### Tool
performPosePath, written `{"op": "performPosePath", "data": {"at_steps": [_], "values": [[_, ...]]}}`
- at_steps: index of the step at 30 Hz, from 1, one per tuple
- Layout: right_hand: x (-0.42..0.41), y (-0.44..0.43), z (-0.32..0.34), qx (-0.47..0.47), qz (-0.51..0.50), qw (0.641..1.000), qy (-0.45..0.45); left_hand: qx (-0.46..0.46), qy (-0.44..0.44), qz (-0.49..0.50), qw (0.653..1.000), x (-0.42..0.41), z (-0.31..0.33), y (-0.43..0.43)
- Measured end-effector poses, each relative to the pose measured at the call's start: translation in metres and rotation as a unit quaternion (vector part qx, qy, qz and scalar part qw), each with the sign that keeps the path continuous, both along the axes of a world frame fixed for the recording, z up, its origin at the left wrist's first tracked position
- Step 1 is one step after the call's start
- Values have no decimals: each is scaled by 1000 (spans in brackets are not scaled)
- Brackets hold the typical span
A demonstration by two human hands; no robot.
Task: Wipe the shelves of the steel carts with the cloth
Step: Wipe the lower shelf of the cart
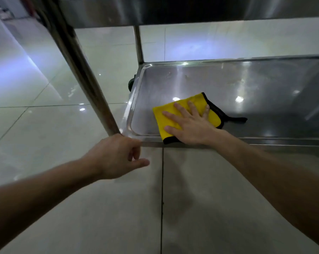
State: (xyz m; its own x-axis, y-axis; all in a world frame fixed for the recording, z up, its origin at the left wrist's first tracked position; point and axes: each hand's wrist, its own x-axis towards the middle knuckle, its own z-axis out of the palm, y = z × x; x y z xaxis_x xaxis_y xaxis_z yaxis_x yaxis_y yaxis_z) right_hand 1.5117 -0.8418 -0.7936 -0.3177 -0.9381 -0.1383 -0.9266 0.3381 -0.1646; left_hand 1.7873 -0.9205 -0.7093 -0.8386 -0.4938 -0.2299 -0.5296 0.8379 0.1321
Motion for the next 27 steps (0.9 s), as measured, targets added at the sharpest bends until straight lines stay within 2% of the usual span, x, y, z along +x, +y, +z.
{"op": "performPosePath", "data": {"at_steps": [3,6,9,14,17,22,27], "values": [[0,-14,2,10,1,1000,-12,53,-32,164,984,24,6,-27],[-3,-40,2,16,-8,1000,-10,126,46,277,952,37,18,-61],[-10,-81,4,36,-22,999,-9,145,159,231,949,39,26,-80],[-4,-145,12,93,-30,995,-7,100,223,169,955,35,8,-77],[20,-139,15,91,-3,996,10,92,220,162,958,34,8,-80],[63,-66,15,61,106,992,-9,131,206,148,958,35,15,-86],[69,-7,16,16,184,981,53,111,162,146,969,30,19,-90]]}}
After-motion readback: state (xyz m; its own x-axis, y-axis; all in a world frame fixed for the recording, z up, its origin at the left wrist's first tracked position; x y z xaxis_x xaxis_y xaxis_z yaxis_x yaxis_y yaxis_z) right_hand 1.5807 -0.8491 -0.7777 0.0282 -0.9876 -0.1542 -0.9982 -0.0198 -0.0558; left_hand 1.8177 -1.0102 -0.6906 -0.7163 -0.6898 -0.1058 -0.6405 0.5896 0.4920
